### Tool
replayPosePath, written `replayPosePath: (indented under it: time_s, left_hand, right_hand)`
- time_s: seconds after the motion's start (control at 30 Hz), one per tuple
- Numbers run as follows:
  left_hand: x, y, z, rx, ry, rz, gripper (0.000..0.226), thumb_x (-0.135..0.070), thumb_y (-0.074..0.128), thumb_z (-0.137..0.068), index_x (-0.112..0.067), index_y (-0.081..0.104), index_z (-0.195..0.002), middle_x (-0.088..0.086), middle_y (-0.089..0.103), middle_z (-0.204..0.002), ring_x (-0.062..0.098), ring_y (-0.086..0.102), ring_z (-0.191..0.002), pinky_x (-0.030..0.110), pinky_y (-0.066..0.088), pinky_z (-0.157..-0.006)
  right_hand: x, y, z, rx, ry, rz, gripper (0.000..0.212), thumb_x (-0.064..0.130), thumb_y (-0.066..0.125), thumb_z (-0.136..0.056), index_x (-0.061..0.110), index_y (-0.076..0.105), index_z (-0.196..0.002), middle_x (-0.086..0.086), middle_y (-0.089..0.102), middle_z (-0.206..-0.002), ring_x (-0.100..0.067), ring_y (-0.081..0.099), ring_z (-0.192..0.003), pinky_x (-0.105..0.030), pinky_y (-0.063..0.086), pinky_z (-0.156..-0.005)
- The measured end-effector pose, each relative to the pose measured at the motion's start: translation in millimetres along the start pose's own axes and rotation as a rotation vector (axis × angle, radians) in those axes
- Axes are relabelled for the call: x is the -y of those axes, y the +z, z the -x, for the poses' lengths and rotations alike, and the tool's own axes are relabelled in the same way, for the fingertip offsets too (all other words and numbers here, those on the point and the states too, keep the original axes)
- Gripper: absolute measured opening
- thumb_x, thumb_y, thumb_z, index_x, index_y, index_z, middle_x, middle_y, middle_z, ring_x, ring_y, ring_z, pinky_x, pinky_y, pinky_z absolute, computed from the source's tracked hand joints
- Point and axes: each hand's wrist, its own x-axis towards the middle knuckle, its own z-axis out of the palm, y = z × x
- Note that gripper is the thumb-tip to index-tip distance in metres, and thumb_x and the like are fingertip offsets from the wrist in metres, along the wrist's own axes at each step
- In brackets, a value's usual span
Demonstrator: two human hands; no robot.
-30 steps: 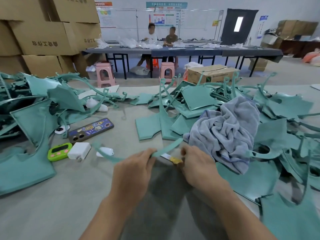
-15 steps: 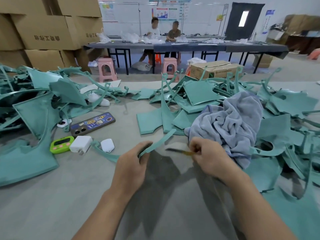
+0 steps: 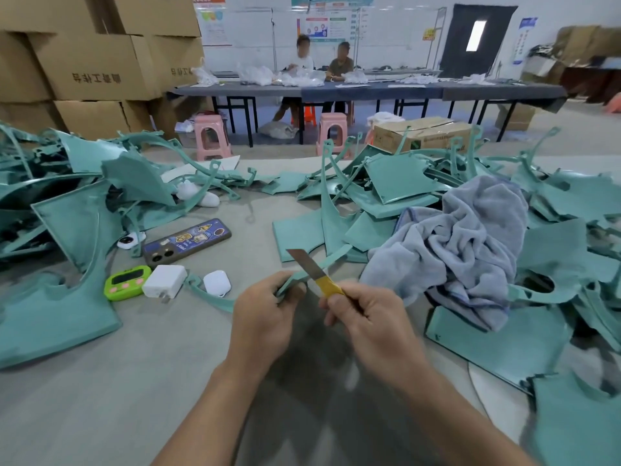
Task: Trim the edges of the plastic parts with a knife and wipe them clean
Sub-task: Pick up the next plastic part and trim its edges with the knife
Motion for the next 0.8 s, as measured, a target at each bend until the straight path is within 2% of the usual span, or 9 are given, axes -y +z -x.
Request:
replayPosePath:
  time_s: [0.13, 0.2, 0.27, 0.37, 0.5, 0.57, 0.67, 0.73, 0.8]
  left_hand:
    - [3, 3, -2, -0.026, -0.026, 0.036, 0.013, -0.031, 0.063, -0.088, -0.022, 0.067, -0.08, -0.014, 0.065, -0.075, 0.011, 0.057, -0.07, 0.025, 0.043, -0.06]
    - [4, 5, -4, -0.033, -0.074, 0.067, 0.002, -0.032, 0.067, -0.09, -0.033, 0.068, -0.091, -0.012, 0.067, -0.076, 0.015, 0.059, -0.072, 0.028, 0.046, -0.062]
    - [4, 4, -5, -0.038, -0.095, 0.106, 0.02, -0.031, 0.07, -0.092, -0.049, 0.063, -0.096, -0.004, 0.072, -0.081, 0.019, 0.064, -0.075, 0.031, 0.05, -0.068]
    - [2, 3, -4, -0.031, -0.095, 0.118, 0.015, -0.037, 0.065, -0.09, -0.05, 0.061, -0.095, 0.004, 0.073, -0.085, 0.025, 0.067, -0.081, 0.038, 0.053, -0.071]
    - [1, 2, -6, -0.045, -0.091, 0.114, 0.016, -0.034, 0.069, -0.091, -0.049, 0.062, -0.091, -0.003, 0.071, -0.078, 0.018, 0.059, -0.064, 0.03, 0.048, -0.063]
    - [1, 2, -7, -0.044, -0.103, 0.116, 0.005, -0.039, 0.066, -0.088, -0.043, 0.063, -0.089, 0.004, 0.07, -0.078, 0.014, 0.051, -0.061, 0.032, 0.047, -0.064]
    - [2, 3, -5, -0.027, -0.116, 0.119, 0.008, -0.04, 0.063, -0.086, -0.036, 0.066, -0.092, 0.01, 0.07, -0.078, 0.017, 0.05, -0.063, 0.039, 0.05, -0.066]
    - [2, 4, -5, -0.018, -0.101, 0.112, 0.016, -0.033, 0.068, -0.091, -0.048, 0.064, -0.094, 0.001, 0.071, -0.079, 0.015, 0.054, -0.063, 0.034, 0.051, -0.067]
    - [5, 4, -5, -0.02, -0.096, 0.102, 0.027, -0.027, 0.071, -0.093, -0.053, 0.062, -0.093, -0.011, 0.07, -0.08, 0.008, 0.052, -0.061, 0.023, 0.047, -0.062]
  right_hand:
    - [-5, 4, 2, 0.011, 0.048, 0.113, 0.031, 0.028, 0.061, -0.101, 0.019, 0.068, -0.072, 0.005, 0.067, -0.067, -0.008, 0.053, -0.056, -0.022, 0.039, -0.052]
    - [-10, 6, -2, -0.056, 0.114, 0.188, 0.033, 0.03, 0.06, -0.101, 0.017, 0.066, -0.071, 0.004, 0.067, -0.064, -0.01, 0.056, -0.056, -0.025, 0.042, -0.053]
    - [-16, 0, -11, -0.179, 0.22, 0.261, 0.033, 0.028, 0.058, -0.1, 0.017, 0.069, -0.072, 0.002, 0.068, -0.062, -0.015, 0.062, -0.062, -0.034, 0.049, -0.063]
    - [-21, -13, -16, -0.281, 0.219, 0.177, 0.033, 0.023, 0.058, -0.1, 0.021, 0.07, -0.069, 0.003, 0.068, -0.06, -0.013, 0.062, -0.06, -0.03, 0.048, -0.064]
    - [-17, 0, -5, -0.024, 0.062, 0.083, 0.032, 0.034, 0.058, -0.096, 0.016, 0.065, -0.07, -0.002, 0.063, -0.061, -0.006, 0.049, -0.051, -0.031, 0.042, -0.053]
    - [-22, 0, -13, -0.1, 0.175, 0.145, 0.031, 0.03, 0.059, -0.097, 0.016, 0.067, -0.071, -0.001, 0.064, -0.06, -0.009, 0.055, -0.053, -0.035, 0.047, -0.058]
    - [-27, -13, -23, -0.286, 0.29, 0.204, 0.034, 0.023, 0.059, -0.098, 0.02, 0.07, -0.066, 0.001, 0.067, -0.057, -0.017, 0.063, -0.06, -0.038, 0.053, -0.067]
    - [-23, -14, -17, -0.22, 0.189, 0.044, 0.032, 0.023, 0.061, -0.098, 0.018, 0.07, -0.067, -0.002, 0.065, -0.056, -0.013, 0.058, -0.052, -0.037, 0.05, -0.059]
    - [-16, -5, -8, -0.044, 0.087, 0.028, 0.032, 0.032, 0.058, -0.096, 0.014, 0.066, -0.07, -0.004, 0.063, -0.058, -0.012, 0.052, -0.05, -0.032, 0.044, -0.053]
